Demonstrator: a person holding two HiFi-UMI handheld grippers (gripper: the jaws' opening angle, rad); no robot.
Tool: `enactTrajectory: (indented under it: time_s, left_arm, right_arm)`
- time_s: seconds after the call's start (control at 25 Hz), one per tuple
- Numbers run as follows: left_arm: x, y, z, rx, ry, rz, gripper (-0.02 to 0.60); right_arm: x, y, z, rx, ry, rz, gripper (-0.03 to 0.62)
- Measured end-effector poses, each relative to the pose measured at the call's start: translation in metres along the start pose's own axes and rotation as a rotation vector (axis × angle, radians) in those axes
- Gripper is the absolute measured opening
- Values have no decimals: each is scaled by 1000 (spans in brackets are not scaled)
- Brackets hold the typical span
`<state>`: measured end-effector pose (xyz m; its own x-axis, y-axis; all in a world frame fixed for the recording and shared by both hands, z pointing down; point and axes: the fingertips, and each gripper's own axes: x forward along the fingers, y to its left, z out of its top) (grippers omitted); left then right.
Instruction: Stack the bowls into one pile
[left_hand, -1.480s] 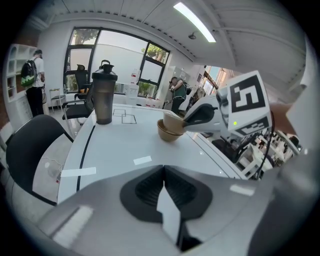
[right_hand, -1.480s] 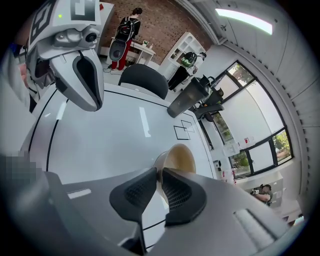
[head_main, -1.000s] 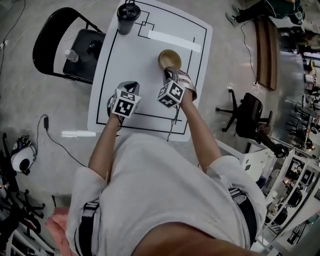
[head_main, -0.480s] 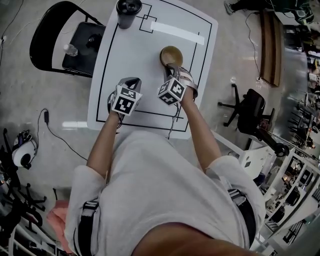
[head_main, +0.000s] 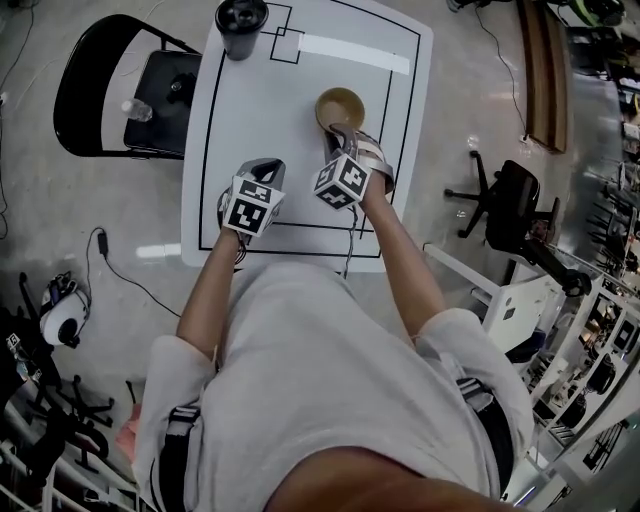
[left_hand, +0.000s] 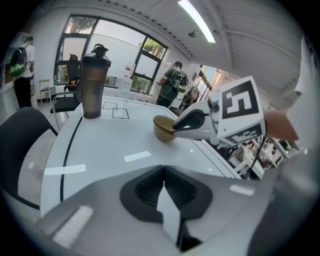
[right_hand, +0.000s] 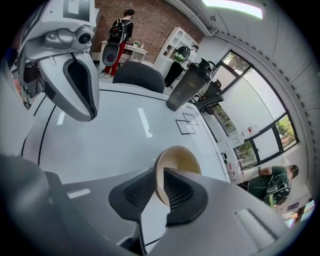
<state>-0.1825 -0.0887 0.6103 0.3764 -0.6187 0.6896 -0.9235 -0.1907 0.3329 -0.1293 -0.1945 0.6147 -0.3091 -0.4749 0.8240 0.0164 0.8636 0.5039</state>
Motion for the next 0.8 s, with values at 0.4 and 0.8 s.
enactTrajectory:
  time_s: [0.4,0.8]
  left_arm:
    - [-8,-2,5,48,-21,-60,3]
    - [-29,-48,33,39,-192,-44,3]
  right_arm:
    - [-23,-1,3,144,-8,-78,69]
    - [-118,2,-36,554,-157,-211,0]
